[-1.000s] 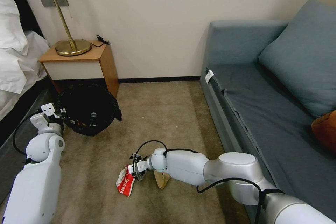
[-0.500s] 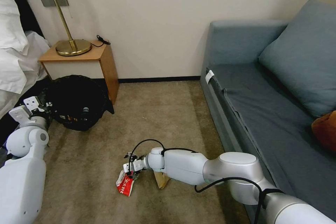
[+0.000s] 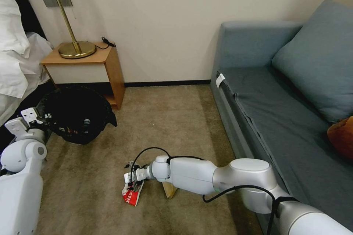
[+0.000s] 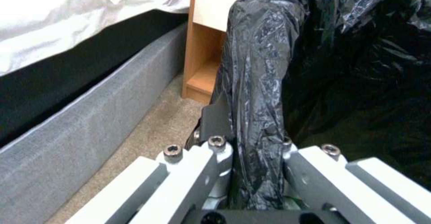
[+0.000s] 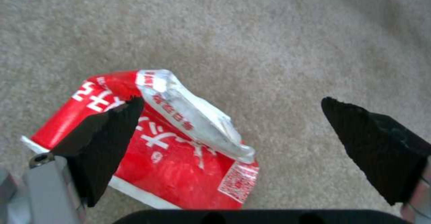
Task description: Pick up the trash bin, then pick up the garbage on the floor and place it into the trash bin.
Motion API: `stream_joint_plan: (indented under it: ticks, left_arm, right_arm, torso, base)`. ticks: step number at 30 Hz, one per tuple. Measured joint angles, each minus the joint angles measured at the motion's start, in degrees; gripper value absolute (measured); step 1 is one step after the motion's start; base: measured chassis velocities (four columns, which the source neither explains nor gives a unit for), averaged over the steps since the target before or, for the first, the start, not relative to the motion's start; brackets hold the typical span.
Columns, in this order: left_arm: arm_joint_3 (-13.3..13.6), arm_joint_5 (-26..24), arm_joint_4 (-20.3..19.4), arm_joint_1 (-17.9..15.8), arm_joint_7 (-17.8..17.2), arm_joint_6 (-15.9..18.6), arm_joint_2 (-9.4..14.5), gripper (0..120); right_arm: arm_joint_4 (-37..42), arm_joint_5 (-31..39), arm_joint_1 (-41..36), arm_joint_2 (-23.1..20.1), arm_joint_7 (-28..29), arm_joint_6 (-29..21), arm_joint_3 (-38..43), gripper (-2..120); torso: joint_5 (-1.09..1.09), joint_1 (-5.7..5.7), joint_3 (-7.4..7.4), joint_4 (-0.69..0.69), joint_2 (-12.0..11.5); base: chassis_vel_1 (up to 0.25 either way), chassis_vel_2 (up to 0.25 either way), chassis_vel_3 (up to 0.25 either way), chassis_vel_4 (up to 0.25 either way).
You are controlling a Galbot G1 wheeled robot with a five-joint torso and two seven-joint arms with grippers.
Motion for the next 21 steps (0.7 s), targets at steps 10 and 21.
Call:
stream_joint_plan:
  ticks: [10, 21]
  left_arm:
    - [-0.3, -1.0, -1.0, 0.6, 0.0, 0.0, 0.1, 3]
    - [0.1, -0.4, -1.2, 0.8, 0.0, -0.2, -0.9, 3]
  right_arm:
    - [0.1, 0.7, -0.7, 0.0, -0.4, 1.1, -2.6, 87]
    - [-1.8, 0.3, -1.3, 0.0, -1.1, 1.0, -3.2, 73]
  torso:
    - [0.00, 0.00, 0.00, 0.01, 0.0]
    - [0.00, 0.00, 0.00, 0.01, 0.0]
  base:
    - [0.000, 0.000, 0.000, 0.000]
    - [0.000, 0.000, 0.000, 0.000]
